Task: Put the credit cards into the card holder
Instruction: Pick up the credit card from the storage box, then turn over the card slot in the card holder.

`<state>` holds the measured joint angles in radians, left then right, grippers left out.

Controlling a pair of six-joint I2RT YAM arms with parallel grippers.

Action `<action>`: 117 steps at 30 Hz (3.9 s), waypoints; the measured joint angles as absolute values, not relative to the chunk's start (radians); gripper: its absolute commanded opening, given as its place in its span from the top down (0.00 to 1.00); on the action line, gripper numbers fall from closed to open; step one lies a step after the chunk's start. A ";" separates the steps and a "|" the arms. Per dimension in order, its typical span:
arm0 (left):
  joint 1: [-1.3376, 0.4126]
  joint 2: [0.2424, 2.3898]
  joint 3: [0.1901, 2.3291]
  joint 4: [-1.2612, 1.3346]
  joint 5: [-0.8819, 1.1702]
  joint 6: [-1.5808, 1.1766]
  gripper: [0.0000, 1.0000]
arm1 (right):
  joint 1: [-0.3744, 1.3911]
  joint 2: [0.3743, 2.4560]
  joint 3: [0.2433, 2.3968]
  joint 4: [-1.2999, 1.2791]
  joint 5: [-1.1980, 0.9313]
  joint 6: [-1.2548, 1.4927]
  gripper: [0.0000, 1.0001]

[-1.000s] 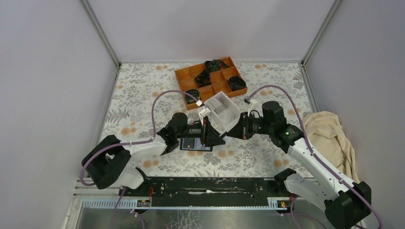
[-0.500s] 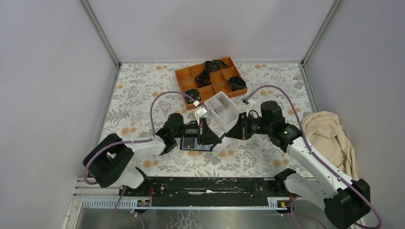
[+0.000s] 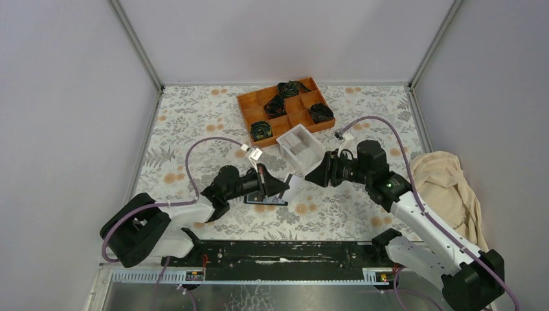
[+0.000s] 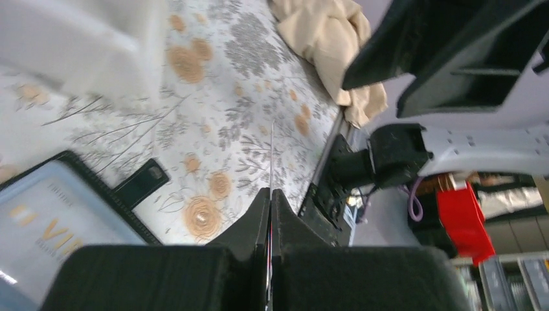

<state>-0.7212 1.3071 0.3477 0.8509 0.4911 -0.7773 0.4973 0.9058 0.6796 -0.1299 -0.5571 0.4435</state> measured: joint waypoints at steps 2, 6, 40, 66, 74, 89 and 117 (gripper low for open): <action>-0.728 1.306 0.311 0.875 0.427 -0.821 1.00 | 0.509 0.905 0.656 -0.107 -0.537 0.455 0.52; -0.749 1.306 0.248 0.941 0.310 -0.920 1.00 | 0.572 0.908 0.609 -0.060 -0.481 0.480 0.53; -0.791 1.383 0.161 1.287 0.149 -1.217 1.00 | 0.701 1.056 0.476 0.325 -0.363 0.645 0.67; -0.756 1.418 0.085 1.353 0.086 -1.274 0.46 | 0.707 1.126 0.417 0.481 -0.393 0.740 1.00; -0.756 1.094 0.101 0.909 -0.099 -1.177 0.45 | 0.752 1.154 0.535 0.288 -0.262 0.643 1.00; -0.723 1.023 0.129 0.473 -0.298 -1.079 0.49 | 0.822 1.350 0.713 0.064 -0.034 0.596 1.00; -0.682 1.131 0.129 0.463 -0.291 -1.074 0.54 | 0.823 1.427 0.732 0.009 0.010 0.656 1.00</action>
